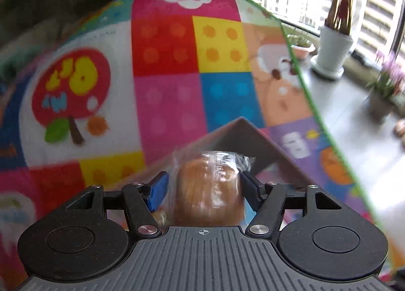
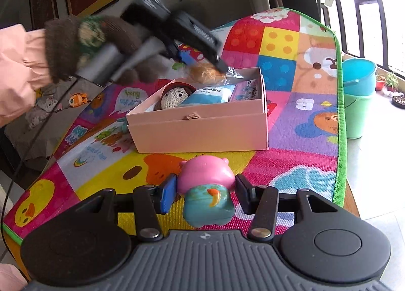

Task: Organize objects
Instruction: 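Lower the bread bun into the pink box with left tool while right lifts the toy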

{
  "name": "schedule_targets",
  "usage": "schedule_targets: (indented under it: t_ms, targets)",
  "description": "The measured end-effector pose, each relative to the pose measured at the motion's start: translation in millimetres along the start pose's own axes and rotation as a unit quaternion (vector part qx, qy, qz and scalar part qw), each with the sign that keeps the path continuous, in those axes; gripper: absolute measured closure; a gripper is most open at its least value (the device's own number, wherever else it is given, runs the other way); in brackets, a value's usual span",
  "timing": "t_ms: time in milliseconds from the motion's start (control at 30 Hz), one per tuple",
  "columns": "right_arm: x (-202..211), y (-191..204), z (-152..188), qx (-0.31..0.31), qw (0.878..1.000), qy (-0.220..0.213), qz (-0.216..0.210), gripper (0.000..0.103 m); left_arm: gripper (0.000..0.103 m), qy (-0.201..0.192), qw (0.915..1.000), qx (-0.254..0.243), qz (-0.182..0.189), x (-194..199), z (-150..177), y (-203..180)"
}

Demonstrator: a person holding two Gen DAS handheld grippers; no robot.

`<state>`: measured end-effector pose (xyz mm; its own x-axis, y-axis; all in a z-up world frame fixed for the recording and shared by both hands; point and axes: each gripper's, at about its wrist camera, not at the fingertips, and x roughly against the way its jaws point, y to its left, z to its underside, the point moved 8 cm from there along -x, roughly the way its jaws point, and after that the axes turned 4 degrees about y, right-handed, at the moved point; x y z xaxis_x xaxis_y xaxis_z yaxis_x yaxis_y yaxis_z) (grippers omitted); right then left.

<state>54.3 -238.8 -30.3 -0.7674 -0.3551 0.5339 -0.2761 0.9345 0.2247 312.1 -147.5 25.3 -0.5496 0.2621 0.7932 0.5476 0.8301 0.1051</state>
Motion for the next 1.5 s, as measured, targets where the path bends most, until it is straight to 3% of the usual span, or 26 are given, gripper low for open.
schedule_targets:
  t_ms: [100,200,267,400,533,700,767,833,900,1000,1167,1300,1400,1500]
  targets:
    - [1,0,0,0.002,1.000,-0.003,-0.002,0.054,0.038,-0.063,0.9980,-0.007,-0.010,18,-10,6]
    - [1,1,0,0.003,1.000,-0.004,-0.002,0.054,0.039,-0.104,0.9932,0.050,0.019,41,-15,22]
    - [1,3,0,0.005,1.000,-0.004,-0.001,0.054,0.040,-0.089,0.9916,0.082,0.045,45,-14,27]
    - [1,6,1,0.008,1.000,-0.003,-0.005,0.054,0.040,-0.050,0.9906,0.101,0.078,34,-9,16]
    - [0,13,3,0.013,1.000,0.000,-0.012,0.054,0.040,-0.025,0.9935,0.096,0.057,7,-5,3]
    - [0,13,3,0.008,1.000,0.001,-0.015,0.054,0.028,0.015,0.9925,0.098,0.072,-22,1,-3]
    - [0,13,3,0.008,1.000,0.000,-0.016,0.054,0.028,0.014,0.9919,0.097,0.082,-22,3,-1]
    - [1,13,3,0.008,1.000,-0.002,-0.016,0.054,0.040,0.017,0.9916,0.102,0.077,-19,4,5]
    - [1,12,3,0.006,1.000,-0.004,-0.015,0.054,0.045,0.014,0.9924,0.106,0.062,-13,4,15]
    - [2,11,3,0.004,1.000,-0.006,-0.015,0.054,0.045,-0.011,0.9916,0.112,0.065,10,0,24]
    - [1,12,3,0.009,1.000,-0.006,-0.015,0.054,0.045,-0.090,0.9853,0.112,0.093,54,-18,23]
    - [1,11,3,0.007,1.000,-0.005,-0.015,0.054,0.046,-0.069,0.9831,0.134,0.103,28,-26,13]
    - [1,10,3,0.006,1.000,-0.004,-0.015,0.054,0.045,-0.050,0.9759,0.168,0.131,0,-26,0]
    - [1,8,3,0.003,1.000,-0.003,-0.015,0.054,0.045,-0.032,0.9751,0.169,0.140,-19,-29,-12]
